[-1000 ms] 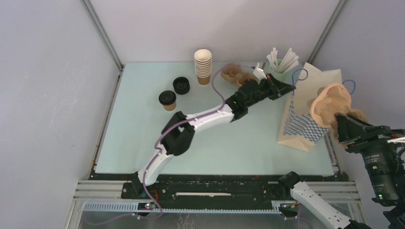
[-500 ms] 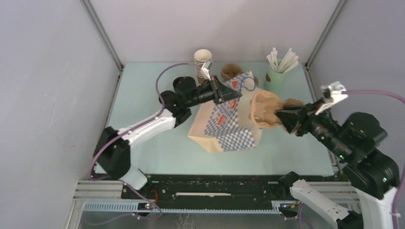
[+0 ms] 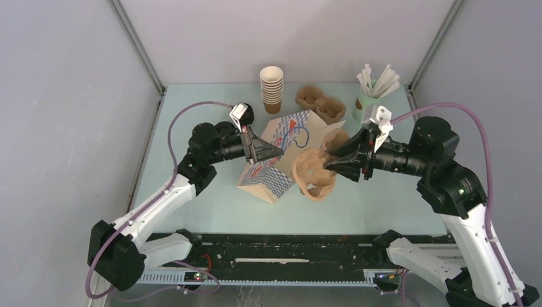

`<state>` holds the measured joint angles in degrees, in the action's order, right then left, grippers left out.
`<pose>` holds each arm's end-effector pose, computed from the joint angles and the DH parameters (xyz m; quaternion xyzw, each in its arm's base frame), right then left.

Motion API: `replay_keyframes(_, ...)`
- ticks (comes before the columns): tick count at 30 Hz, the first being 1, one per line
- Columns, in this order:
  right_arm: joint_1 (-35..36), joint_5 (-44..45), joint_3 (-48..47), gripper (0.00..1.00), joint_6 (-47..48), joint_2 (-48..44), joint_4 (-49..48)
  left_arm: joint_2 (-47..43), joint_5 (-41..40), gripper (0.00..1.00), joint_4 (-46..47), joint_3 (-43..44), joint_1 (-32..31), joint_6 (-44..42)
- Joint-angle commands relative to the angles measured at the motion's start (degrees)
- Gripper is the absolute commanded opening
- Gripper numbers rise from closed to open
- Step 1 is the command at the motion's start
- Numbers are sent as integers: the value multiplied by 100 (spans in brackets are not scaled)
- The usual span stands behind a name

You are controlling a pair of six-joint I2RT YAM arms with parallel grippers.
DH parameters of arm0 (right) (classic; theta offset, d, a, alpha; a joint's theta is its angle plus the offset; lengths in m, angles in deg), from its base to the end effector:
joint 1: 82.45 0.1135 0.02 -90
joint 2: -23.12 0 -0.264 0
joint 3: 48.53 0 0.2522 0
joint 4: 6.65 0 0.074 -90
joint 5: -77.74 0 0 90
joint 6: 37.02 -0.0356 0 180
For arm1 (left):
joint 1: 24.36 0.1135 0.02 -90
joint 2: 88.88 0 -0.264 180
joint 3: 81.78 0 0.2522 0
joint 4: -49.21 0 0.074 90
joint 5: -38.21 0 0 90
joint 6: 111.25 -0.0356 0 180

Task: Pack the takeout coffee

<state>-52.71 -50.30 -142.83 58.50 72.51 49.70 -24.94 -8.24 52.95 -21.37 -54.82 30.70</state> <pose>0.0992 0.0819 0.4717 -0.4183 0.6349 0.3722 0.5323 0.2078 -0.1507 0.3355 0.1360 0.6930 -0.6304 0.3225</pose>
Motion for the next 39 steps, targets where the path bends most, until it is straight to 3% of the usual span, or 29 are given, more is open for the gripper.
replay_keyframes(1,39,-1770,-16,0,1054,185,-537,-359,435,0,13,-12,31,-24)
replay_keyframes(5,51,-1958,38,0,1035,296,-884,-691,197,0,-323,248,40,-142)
replay_keyframes(13,49,-2772,42,0,1230,598,-1067,-1329,-454,0,572,-274,31,313)
replay_keyframes(22,293,-3264,90,0,1511,1130,-695,-1272,-343,0,983,-355,31,326)
replay_keyframes(34,304,-3072,691,0,1048,1355,-1256,-1058,164,0,1292,-219,38,57)
replay_keyframes(39,298,-2112,905,0,743,1308,-1502,-969,244,0,1287,-35,48,-97)
